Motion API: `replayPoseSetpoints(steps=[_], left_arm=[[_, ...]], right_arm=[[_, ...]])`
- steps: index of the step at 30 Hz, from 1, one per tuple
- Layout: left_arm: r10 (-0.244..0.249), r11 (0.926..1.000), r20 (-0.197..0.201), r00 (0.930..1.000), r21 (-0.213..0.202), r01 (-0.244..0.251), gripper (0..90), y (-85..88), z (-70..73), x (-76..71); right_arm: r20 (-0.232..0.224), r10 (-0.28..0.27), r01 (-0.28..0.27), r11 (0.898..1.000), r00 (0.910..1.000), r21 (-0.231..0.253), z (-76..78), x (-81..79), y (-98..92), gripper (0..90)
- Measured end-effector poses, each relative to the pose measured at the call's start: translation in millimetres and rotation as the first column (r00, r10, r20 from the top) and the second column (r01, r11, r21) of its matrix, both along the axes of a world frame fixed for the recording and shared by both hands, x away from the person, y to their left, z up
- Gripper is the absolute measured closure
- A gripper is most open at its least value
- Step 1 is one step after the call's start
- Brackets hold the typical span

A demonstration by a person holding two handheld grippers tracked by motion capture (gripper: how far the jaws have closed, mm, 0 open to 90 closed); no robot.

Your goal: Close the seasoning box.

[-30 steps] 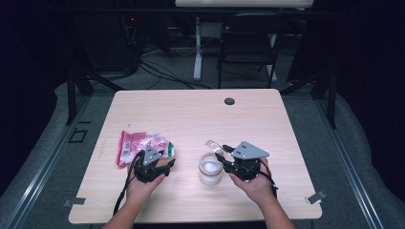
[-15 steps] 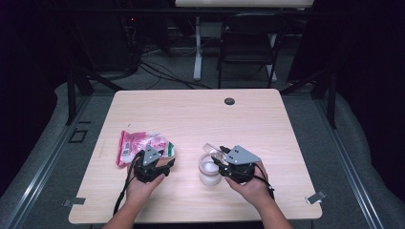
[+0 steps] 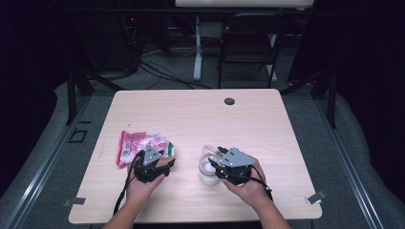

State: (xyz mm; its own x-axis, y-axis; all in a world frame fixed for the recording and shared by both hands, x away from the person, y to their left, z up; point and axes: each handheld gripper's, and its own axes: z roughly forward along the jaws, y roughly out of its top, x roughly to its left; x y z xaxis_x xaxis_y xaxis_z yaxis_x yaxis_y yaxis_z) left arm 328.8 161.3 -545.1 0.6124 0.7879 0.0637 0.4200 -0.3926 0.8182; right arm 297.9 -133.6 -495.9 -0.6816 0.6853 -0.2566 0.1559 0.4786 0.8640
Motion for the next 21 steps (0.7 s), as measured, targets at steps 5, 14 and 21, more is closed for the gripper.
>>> replayPoseSetpoints(steps=[5,14,21], left_arm=[[0.000,1.0000,0.000,1.0000,0.000,0.000,43.5,0.0,0.0,0.1],[0.001,1.0000,0.001,1.0000,-0.001,-0.001,43.5,-0.3,-0.1,-0.2],[0.002,1.0000,-0.001,1.0000,-0.001,-0.002,43.6,-0.6,-0.5,-0.2]], right_arm=[[0.006,0.001,-0.001,1.000,1.0000,-0.010,-0.1,-0.5,0.9,50.2],[0.015,0.011,-0.010,1.000,0.9998,-0.017,-1.5,-1.0,3.4,48.3],[0.023,0.021,-0.020,0.999,0.9995,-0.032,-3.4,-1.5,6.6,45.8]])
